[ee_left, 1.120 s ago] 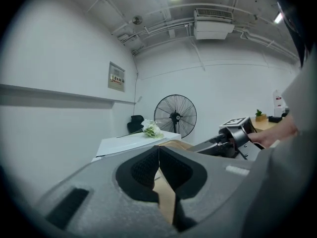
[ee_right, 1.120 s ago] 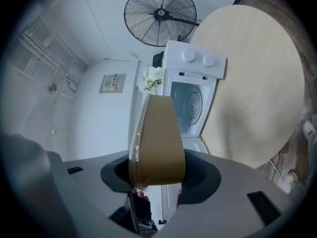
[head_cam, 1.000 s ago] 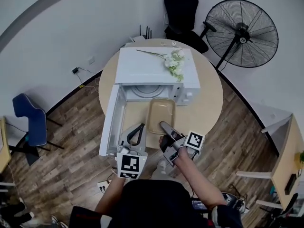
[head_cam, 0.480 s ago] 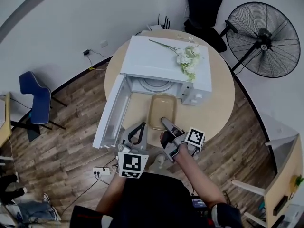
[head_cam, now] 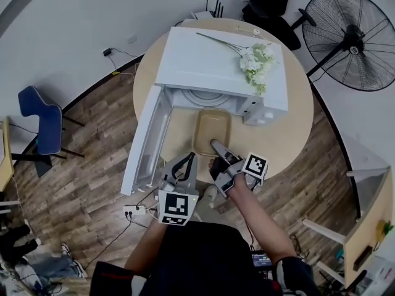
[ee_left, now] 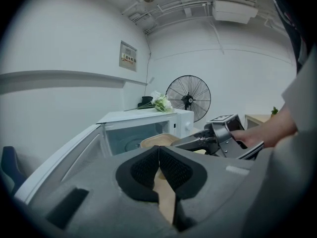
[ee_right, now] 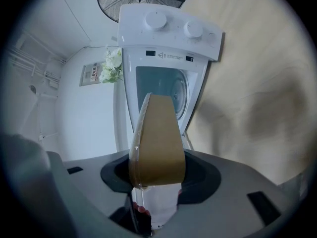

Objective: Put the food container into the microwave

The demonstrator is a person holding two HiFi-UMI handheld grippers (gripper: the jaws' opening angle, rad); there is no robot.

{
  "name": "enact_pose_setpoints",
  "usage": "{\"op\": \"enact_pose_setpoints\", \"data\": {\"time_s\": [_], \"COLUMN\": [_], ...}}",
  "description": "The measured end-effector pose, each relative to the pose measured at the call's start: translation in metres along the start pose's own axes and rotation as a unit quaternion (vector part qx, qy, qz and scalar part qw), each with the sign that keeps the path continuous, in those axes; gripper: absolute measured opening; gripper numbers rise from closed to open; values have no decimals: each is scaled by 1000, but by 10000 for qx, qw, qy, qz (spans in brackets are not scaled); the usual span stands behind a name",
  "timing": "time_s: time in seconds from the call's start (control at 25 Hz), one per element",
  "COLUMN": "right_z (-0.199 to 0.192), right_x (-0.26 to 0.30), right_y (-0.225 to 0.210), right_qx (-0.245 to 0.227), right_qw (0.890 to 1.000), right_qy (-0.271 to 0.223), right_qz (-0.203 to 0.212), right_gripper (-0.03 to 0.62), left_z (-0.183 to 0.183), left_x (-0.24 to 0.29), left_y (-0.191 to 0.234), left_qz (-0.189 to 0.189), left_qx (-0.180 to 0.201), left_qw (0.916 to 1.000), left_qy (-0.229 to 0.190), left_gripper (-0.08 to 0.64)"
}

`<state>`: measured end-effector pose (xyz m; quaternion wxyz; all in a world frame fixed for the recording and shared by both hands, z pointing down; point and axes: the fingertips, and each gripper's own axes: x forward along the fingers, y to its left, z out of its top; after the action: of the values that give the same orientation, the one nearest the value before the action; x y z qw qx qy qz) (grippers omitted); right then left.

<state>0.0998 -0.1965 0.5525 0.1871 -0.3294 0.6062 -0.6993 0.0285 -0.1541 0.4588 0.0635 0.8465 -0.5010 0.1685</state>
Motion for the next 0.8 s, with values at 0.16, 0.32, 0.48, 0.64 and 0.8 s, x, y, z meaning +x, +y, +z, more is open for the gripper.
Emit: {"op": "enact_pose_setpoints", "data": {"time_s": [0.16,0.32,0.48,0.64,0.8], "right_z": [12,27,41,48,57], "right_x": [18,37,59,77,93], "right_y": [-12,-24,-32,-41,-54], "right_qx": [-11,-3,167,72,-80], "right_qw": [9999,9999,9996,9998,9999], "right_qy": [-74,-152,-171,-121,-118], "right_qz": [-109,-78,143,103,-70], "right_gripper": [201,201,201,201,201], "left_z": [-5,-21,-41,-65,-79], "left_x": [15,24,31,37,43], "left_y": [3,10,16,18,22], "left_qz": [-204,-285,-290,-369,-452], "left_qx": [-23,-26,-134,-523,-829], "left_qw": [9998,9995,9991,9968,9939], "left_qy": [21,150,295,471,569], "left_gripper": [17,17,17,17,17]}}
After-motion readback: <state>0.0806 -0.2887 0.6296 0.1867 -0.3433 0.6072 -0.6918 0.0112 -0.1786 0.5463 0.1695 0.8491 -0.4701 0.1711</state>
